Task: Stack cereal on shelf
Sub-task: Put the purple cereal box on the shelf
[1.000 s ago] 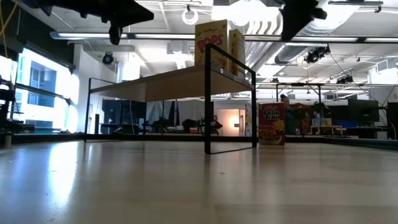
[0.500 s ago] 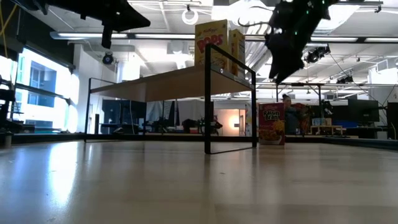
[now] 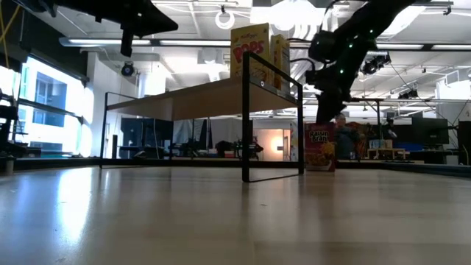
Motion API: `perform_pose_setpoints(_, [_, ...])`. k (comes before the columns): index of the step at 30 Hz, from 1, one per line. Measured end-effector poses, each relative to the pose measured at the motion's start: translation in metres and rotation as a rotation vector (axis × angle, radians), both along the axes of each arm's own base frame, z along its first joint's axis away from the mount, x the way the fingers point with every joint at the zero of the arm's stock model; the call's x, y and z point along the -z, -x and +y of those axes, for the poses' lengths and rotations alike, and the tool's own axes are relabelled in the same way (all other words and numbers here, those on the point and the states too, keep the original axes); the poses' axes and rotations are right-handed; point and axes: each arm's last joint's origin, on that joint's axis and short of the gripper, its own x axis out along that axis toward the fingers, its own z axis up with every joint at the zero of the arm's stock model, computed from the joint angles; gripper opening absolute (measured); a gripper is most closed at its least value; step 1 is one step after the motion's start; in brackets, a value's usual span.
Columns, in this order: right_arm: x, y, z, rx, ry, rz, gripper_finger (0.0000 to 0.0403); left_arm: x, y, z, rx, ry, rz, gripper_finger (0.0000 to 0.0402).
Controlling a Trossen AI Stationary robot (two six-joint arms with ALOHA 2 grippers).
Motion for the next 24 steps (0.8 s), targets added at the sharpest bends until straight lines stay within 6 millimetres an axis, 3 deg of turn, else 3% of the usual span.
perform_pose_setpoints(4, [0.006,-0.008,-0.01,0.017,0.036,0.071,0.0282,-0.001,0.001,-0.001,0.032,-0.001,-0.005,0.0001])
perform_pose_setpoints(9, [-0.001,-0.014,-0.015,-0.033,0.023,0.086,0.028,-0.002,0.001,-0.002,0.076,-0.008,-0.009,0.0001])
perform_pose_setpoints(14, [-0.011,-0.021,-0.005,-0.048,-0.031,0.069,0.0259,-0.002,0.001,-0.003,0.101,-0.025,-0.002,0.0001])
perform_pose_setpoints(24, [-0.012,-0.031,0.007,-0.029,-0.004,0.087,0.0223,-0.003,0.002,-0.003,0.1,-0.047,0.007,0.0001])
